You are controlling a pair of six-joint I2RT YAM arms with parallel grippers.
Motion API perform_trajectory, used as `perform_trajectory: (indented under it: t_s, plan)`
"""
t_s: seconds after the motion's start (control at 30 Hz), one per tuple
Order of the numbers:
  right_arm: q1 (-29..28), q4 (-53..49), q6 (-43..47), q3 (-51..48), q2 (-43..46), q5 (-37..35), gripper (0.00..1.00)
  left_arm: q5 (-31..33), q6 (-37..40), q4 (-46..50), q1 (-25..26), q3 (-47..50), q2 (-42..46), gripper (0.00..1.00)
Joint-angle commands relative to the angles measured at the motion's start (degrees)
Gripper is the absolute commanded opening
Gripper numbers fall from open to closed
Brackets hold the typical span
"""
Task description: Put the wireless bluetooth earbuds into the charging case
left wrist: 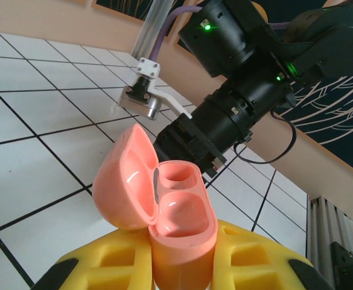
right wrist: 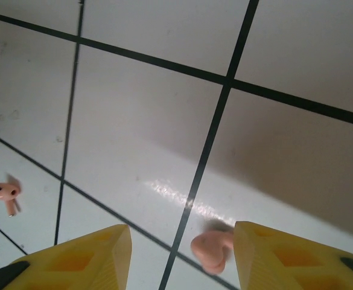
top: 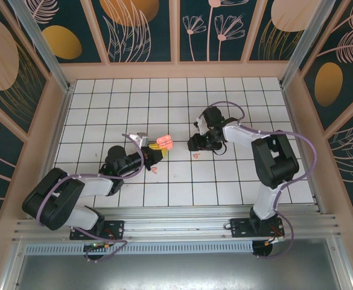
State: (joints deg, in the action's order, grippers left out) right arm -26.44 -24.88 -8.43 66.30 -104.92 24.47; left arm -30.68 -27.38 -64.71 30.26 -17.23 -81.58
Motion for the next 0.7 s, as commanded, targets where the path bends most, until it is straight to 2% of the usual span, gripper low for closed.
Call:
perform_trajectory:
  t_s: [0.0,0.33,0.67]
  plan:
    - [0.3,-0.7,0.4,2.2,-1.6,0.4,0.48,1.0,-0.5,-1.2,-0.5,0.4,2.0,0.12]
    - [0.2,-3.9,2.2,1.0,-2.4,-1.4,0.48,1.7,2.2,3.2,-0.5,-0.2,4.8,0.12]
    - [-0.5,-6.7,3.4,0.4,-2.6,-0.1,0.48,2.2,3.5,6.2,-0.5,-0.4,6.7,0.13]
